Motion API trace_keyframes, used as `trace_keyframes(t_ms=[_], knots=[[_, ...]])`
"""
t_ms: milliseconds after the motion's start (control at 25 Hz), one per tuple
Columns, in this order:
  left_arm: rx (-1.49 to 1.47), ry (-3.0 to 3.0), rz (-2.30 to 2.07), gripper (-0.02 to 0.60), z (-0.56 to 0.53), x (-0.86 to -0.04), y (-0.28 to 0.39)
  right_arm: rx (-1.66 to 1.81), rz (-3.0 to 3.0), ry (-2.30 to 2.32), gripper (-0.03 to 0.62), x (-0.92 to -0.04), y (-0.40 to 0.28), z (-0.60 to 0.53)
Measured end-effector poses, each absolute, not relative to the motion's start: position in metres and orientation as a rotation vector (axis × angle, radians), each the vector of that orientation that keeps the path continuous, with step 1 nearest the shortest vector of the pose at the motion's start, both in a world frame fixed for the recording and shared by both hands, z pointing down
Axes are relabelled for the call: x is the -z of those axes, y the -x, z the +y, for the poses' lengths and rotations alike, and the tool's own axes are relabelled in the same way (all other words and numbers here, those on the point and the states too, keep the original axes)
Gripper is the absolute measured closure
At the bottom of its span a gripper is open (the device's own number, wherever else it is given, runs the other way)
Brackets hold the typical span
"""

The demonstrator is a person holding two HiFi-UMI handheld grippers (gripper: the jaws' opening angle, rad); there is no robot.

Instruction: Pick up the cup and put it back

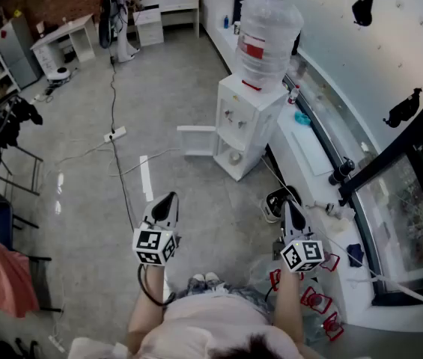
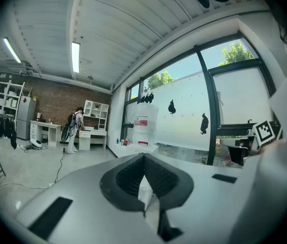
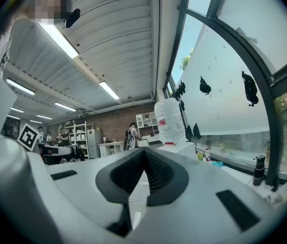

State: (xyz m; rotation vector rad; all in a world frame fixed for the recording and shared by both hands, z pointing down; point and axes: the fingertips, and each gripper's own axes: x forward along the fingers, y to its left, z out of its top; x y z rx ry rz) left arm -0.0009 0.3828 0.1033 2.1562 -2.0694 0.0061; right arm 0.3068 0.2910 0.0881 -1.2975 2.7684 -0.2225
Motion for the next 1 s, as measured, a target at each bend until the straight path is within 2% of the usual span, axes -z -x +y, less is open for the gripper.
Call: trace_keyframes(t_ms=[1000], knots=[[-0.006,-2.148,-2.057,0.557,0.3794,-0.1117,0.0011,0.28,2.694,1.282,0.579,-0.0872,-0.3067,0.2908]])
